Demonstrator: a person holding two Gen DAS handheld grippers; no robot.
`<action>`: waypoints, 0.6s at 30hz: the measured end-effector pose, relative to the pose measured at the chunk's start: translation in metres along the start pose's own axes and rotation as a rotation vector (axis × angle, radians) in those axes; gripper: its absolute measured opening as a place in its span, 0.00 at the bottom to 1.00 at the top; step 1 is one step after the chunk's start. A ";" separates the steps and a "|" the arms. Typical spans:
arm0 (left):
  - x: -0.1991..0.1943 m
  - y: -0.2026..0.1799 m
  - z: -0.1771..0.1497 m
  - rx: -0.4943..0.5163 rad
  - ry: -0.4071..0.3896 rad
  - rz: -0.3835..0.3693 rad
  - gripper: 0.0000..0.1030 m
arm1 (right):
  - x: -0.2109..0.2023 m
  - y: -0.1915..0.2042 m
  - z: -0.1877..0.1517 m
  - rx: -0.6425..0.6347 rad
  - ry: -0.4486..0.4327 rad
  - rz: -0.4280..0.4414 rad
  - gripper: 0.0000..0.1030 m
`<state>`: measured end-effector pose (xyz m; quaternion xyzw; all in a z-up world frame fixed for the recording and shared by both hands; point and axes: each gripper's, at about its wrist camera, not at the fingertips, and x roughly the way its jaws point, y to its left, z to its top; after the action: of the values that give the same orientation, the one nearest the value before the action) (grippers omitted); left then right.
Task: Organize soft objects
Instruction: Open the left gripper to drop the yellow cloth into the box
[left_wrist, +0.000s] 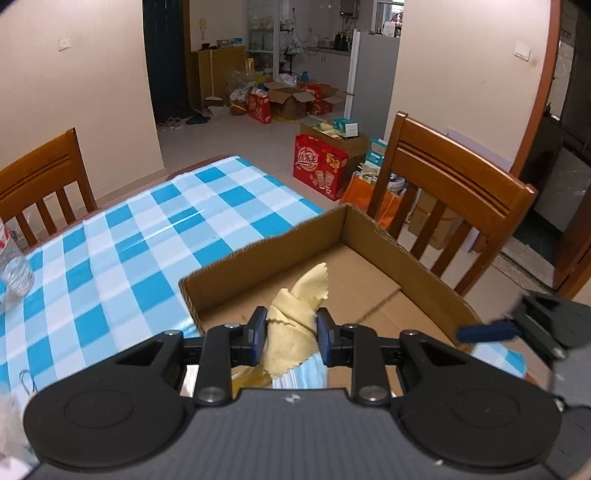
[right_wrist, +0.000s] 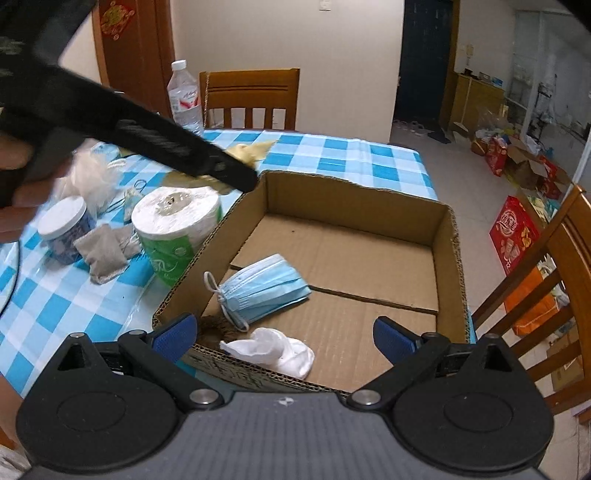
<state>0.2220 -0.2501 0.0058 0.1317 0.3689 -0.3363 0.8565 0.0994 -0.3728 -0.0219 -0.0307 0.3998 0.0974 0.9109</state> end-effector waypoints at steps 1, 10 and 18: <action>0.007 0.001 0.003 -0.004 0.005 0.007 0.26 | -0.001 -0.002 0.000 0.008 -0.003 -0.001 1.00; 0.036 0.015 0.005 -0.048 0.023 0.094 0.89 | -0.004 -0.012 0.003 0.054 -0.016 -0.003 1.00; 0.012 0.007 -0.002 -0.028 -0.004 0.102 0.98 | -0.002 -0.012 0.004 0.055 -0.008 -0.012 1.00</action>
<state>0.2315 -0.2499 -0.0043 0.1375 0.3648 -0.2872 0.8750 0.1033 -0.3843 -0.0179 -0.0076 0.3984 0.0809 0.9136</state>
